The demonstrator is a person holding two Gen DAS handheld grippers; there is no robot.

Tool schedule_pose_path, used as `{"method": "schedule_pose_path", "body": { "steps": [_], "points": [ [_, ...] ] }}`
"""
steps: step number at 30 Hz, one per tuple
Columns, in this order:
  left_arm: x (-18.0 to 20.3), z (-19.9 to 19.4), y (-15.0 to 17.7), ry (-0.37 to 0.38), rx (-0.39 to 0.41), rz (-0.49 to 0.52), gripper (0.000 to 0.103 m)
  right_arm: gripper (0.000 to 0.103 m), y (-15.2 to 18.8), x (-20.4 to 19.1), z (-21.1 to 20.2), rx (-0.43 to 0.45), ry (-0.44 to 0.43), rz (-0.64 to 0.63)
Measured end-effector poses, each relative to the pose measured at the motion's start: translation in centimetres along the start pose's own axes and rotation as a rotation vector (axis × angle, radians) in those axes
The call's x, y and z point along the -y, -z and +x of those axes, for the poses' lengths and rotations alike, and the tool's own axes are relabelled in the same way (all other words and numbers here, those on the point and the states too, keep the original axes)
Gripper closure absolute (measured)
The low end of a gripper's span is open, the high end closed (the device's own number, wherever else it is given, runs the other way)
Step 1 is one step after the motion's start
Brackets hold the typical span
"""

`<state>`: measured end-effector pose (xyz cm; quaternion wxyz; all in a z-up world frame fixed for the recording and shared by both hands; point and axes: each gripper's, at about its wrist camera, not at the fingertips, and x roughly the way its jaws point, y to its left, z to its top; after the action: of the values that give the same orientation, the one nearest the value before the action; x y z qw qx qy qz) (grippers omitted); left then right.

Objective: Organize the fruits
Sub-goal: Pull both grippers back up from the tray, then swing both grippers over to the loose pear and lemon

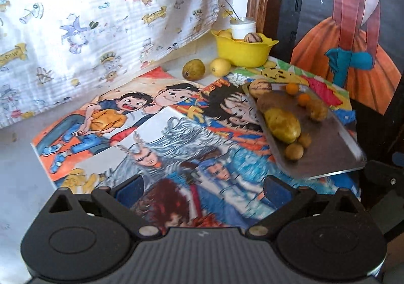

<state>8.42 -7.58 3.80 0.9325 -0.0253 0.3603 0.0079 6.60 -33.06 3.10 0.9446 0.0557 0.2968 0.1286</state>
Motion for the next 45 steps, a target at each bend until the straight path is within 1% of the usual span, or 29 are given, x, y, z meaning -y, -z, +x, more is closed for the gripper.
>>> {"method": "schedule_pose_path", "body": {
  "steps": [5, 9, 12, 16, 20, 25, 28, 30, 32, 35, 38, 42, 45],
  "points": [
    [-1.9, -0.6, 0.5, -0.016, -0.002, 0.004, 0.000, 0.001, 1.2, -2.0, -0.6, -0.034, -0.013, 0.005],
    [-3.9, -0.7, 0.6, -0.036, -0.008, -0.023, 0.000, 0.001, 1.8, -3.5, -0.4, -0.074, -0.027, -0.025],
    [-5.2, -0.8, 0.5, -0.063, -0.014, -0.028, 0.000, 0.001, 1.8, -4.5, -0.2, -0.097, -0.034, -0.057],
    [-6.6, -1.4, -0.1, -0.093, 0.016, 0.003, 0.000, 0.001, 1.2, -5.5, -0.4, -0.100, -0.060, -0.094],
    [-7.2, -2.5, -1.5, -0.131, 0.078, 0.082, 0.000, 0.001, -0.1, -6.6, -1.1, -0.084, -0.087, -0.168],
    [-7.7, -4.5, -4.6, -0.165, 0.223, 0.170, 0.000, 0.001, -2.3, -7.9, -1.8, -0.037, -0.097, -0.285],
    [-7.9, -5.2, -6.5, -0.181, 0.284, 0.223, 0.000, 0.001, -3.8, -8.5, -2.3, 0.005, -0.109, -0.352],
    [-8.0, -5.5, -7.9, -0.186, 0.323, 0.271, 0.000, 0.001, -5.2, -8.7, -2.5, 0.041, -0.118, -0.401],
    [-8.2, -5.5, -9.3, -0.183, 0.358, 0.312, 0.000, 0.001, -7.0, -8.8, -2.6, 0.085, -0.105, -0.439],
    [-8.7, -5.1, -11.9, -0.144, 0.402, 0.349, 0.000, 0.001, -10.3, -9.3, -2.3, 0.163, -0.076, -0.491],
    [-8.6, -4.2, -14.8, -0.154, 0.450, 0.399, 0.000, 0.001, -14.4, -9.4, -1.4, 0.221, -0.079, -0.527],
    [-8.1, -2.5, -17.6, -0.144, 0.486, 0.450, 0.000, 0.001, -20.4, -8.9, 1.1, 0.250, -0.077, -0.515],
    [-7.4, -0.7, -18.7, -0.129, 0.495, 0.480, 0.000, 0.001, -24.0, -8.0, 4.2, 0.200, -0.116, -0.468]
  ]
}}
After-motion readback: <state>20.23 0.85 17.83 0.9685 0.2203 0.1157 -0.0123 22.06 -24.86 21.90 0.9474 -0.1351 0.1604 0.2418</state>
